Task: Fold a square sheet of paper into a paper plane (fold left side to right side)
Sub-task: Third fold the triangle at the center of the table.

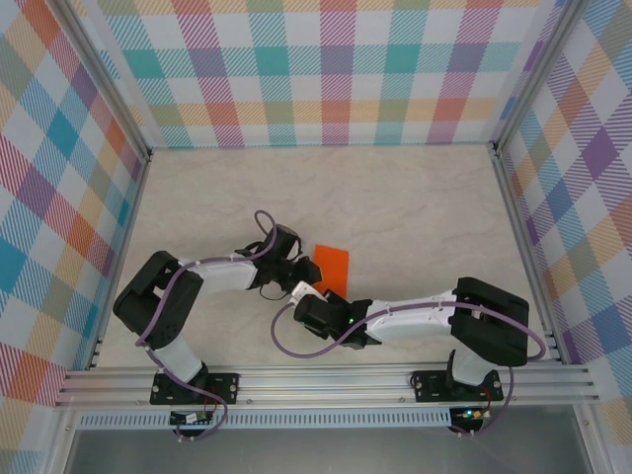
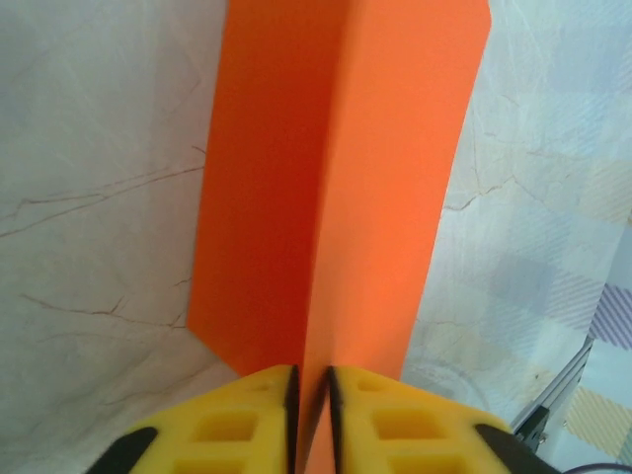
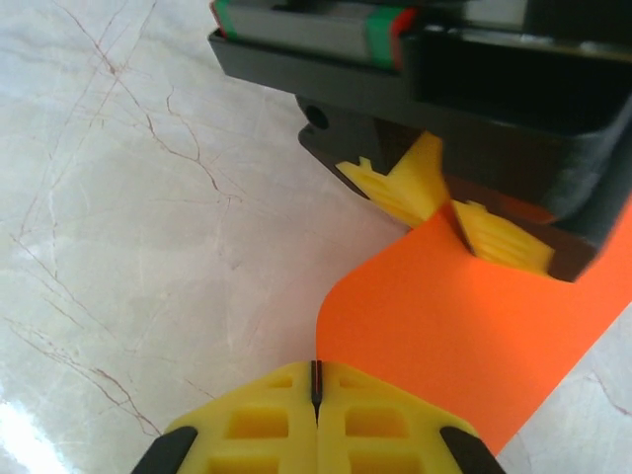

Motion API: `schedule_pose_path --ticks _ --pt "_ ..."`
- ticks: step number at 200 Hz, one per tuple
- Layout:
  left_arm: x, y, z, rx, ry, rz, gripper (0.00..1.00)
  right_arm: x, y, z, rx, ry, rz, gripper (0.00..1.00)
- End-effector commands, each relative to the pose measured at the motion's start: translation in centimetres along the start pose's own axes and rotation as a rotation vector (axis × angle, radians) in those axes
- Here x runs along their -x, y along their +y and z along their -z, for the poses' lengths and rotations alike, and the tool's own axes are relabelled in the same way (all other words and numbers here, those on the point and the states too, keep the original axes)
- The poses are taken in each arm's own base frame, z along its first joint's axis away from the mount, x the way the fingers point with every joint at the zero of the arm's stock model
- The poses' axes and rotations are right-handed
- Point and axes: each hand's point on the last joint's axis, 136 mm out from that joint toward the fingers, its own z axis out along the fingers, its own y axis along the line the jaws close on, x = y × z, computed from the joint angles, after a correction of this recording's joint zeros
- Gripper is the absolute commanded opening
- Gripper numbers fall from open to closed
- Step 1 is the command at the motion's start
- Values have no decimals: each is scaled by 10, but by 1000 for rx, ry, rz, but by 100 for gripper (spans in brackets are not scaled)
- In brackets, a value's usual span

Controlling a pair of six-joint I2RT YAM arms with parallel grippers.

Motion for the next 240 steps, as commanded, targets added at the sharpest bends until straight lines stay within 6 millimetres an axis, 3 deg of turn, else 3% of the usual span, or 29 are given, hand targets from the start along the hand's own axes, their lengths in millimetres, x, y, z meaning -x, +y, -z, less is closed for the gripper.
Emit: schedule_pose_path --ticks 1,35,66,96,119,144,195,240 --pt "6 -12 19 0 -22 -59 30 -2 -1 5 6 -6 -2 0" --pt "14 -9 48 19 -38 -104 60 -5 3 4 21 4 -3 0" --pt "28 -9 72 45 -60 -125 67 -6 3 4 25 4 -12 0" --pt "43 -42 61 -58 -13 -167 47 -7 3 4 24 12 -18 0" --pt "47 -52 38 -81 50 -188 33 -8 1 3 22 20 -28 0" --pt "53 -57 15 -93 78 -205 26 -8 -1 2 17 26 -39 0" --pt "59 -44 -31 -62 158 -195 19 -7 -3 2 40 32 -60 0" --pt "58 -26 -50 -11 174 -187 17 1 -2 5 118 42 -86 0"
